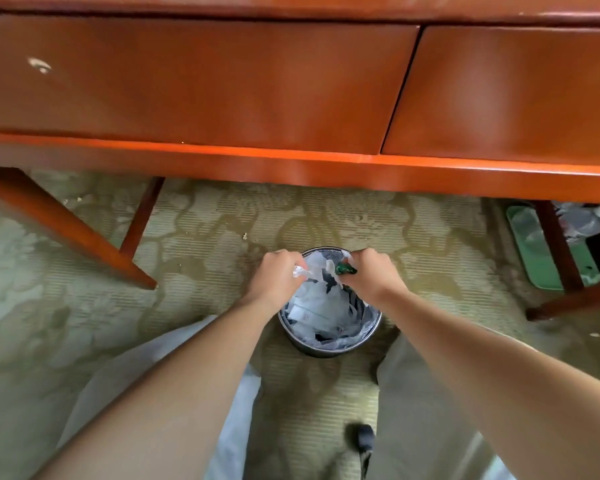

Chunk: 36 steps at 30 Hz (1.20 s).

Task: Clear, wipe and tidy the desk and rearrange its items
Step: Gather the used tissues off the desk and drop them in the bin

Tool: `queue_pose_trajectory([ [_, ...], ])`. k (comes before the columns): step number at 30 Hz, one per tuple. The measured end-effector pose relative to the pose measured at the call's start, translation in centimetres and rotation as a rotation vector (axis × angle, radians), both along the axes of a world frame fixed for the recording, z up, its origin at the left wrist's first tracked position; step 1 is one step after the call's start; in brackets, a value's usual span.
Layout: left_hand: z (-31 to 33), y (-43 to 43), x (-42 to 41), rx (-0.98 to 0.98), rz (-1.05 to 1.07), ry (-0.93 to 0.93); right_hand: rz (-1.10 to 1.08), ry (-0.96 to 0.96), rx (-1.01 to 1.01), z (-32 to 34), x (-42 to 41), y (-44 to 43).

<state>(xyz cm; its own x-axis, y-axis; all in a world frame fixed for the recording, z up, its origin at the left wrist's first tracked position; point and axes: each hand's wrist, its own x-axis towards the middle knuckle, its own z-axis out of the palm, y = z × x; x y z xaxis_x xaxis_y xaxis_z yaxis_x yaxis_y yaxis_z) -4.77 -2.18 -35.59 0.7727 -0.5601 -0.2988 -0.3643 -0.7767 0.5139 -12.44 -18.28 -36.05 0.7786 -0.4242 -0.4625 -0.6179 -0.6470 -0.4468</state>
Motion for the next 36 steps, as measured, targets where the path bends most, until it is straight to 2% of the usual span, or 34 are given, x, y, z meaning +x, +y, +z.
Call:
queue_pose_trajectory([
  [6,-5.4,-1.4,1.3,0.023,0.018,0.169,0.003,0.103,0.053,-5.1,1.1,-0.9],
  [9,-7.5,-1.5,1.6,0.089,-0.063,0.262,0.055,0.167,0.041,-6.7,1.1,-1.1],
  [12,-8.4,-1.2,1.5,0.150,-0.118,0.281,0.083,0.192,0.027,-7.2,1.0,-1.1],
  [17,-8.4,-1.1,1.8,0.187,-0.217,0.233,0.086,0.171,0.038,-7.6,1.2,-0.9],
  [27,-6.0,1.0,2.6,0.232,-0.270,0.116,0.091,0.159,0.074,-6.3,1.7,0.0],
  [36,0.7,2.6,1.4,0.288,-0.309,-0.010,0.222,0.112,0.027,-0.9,0.8,1.5],
])
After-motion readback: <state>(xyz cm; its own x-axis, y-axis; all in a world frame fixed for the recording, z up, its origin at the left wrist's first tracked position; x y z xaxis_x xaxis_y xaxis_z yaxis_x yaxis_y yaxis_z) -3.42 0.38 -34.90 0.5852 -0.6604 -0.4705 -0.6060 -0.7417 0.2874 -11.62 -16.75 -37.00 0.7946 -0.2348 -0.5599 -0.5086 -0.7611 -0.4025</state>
